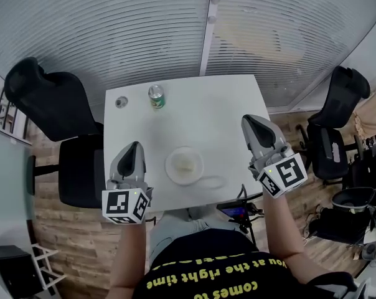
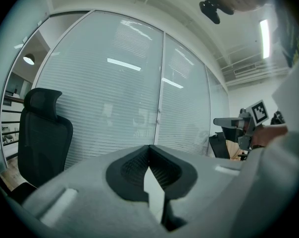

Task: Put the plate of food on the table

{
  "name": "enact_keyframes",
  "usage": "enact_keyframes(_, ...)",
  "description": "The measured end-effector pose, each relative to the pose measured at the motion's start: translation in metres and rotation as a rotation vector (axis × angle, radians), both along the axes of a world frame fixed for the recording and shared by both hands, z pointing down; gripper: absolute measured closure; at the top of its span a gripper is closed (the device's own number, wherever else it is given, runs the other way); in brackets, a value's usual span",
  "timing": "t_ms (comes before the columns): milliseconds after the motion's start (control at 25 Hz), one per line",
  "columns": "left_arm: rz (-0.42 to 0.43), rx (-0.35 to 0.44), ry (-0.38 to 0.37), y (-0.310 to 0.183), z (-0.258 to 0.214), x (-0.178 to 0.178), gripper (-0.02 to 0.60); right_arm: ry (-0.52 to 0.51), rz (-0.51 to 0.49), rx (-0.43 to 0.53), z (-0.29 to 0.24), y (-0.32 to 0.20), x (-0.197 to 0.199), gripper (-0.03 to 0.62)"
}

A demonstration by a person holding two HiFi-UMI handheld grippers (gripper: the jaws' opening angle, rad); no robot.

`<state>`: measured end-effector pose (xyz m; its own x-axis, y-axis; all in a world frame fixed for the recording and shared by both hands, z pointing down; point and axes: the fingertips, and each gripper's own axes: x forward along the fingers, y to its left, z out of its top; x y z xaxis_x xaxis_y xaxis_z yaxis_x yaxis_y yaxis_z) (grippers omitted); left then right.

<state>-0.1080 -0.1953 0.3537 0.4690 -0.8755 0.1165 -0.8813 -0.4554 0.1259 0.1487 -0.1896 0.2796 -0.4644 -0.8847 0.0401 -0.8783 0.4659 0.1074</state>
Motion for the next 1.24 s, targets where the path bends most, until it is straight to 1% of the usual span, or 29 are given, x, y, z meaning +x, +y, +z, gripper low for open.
enact_keyframes(320, -0.007, -0.004, 0.006, 0.0015, 0.0033, 0.0013, 0.581, 0.010, -0.005, -0.018, 0.0098, 0.0016, -0.0033, 0.588)
enact_keyframes(1240, 0.000, -0.002, 0.007, 0.0030, 0.0001, 0.0035, 0.580, 0.012, -0.004, -0.023, 0.0103, 0.0072, -0.0088, 0.588)
